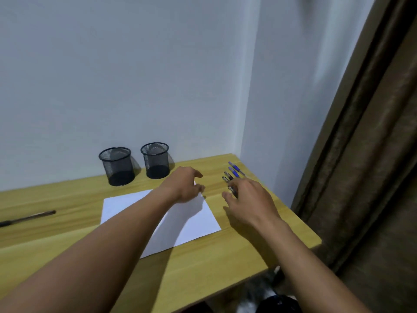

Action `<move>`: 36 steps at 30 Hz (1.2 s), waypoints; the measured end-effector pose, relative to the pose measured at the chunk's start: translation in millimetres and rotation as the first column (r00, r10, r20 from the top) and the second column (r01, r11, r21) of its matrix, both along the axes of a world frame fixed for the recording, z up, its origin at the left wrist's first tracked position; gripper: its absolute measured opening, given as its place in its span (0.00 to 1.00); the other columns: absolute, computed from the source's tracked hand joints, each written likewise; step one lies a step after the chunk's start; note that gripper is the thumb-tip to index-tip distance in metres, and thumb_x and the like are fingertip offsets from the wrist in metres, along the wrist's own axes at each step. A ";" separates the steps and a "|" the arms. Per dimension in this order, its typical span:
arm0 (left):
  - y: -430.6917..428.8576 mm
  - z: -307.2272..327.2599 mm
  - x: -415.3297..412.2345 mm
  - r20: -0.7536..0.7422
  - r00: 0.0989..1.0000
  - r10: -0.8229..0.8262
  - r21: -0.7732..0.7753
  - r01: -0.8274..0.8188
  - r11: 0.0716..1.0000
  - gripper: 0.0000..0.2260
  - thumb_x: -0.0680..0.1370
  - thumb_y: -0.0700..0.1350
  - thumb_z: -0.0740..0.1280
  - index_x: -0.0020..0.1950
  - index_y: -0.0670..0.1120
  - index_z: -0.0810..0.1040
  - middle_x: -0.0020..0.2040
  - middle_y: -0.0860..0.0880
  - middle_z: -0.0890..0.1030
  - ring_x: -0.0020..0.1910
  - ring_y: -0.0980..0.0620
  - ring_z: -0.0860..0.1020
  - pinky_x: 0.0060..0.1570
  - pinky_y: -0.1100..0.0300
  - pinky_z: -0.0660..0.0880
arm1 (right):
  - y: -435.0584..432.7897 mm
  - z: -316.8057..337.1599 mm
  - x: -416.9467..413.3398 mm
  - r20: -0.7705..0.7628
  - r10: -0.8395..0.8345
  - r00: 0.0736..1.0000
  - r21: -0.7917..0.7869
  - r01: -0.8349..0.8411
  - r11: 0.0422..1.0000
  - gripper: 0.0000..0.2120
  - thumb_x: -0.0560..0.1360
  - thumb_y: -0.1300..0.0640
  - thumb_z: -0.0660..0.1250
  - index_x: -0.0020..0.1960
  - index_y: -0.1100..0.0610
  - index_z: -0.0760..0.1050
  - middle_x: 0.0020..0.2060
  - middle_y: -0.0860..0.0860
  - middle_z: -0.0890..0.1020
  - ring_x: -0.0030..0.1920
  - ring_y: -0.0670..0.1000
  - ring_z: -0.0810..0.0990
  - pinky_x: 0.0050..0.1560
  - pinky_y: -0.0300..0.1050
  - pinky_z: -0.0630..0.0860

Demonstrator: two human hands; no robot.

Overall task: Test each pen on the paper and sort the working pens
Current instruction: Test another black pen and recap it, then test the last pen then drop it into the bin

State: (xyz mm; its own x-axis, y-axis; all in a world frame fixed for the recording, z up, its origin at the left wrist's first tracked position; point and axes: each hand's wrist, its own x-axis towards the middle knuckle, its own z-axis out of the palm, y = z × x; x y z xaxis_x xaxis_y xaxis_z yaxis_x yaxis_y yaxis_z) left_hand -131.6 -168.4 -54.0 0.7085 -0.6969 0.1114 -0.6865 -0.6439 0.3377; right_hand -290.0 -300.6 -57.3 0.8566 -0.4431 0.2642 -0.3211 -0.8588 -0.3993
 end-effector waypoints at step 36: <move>399.1 -40.4 63.0 -0.060 0.775 0.629 -0.311 -0.613 0.726 0.07 0.76 0.41 0.69 0.51 0.50 0.84 0.46 0.50 0.84 0.48 0.49 0.80 0.45 0.58 0.76 | 327.1 -31.8 204.8 0.025 0.545 0.838 0.108 -0.544 0.832 0.05 0.80 0.57 0.61 0.50 0.53 0.76 0.43 0.48 0.80 0.42 0.52 0.78 0.37 0.47 0.71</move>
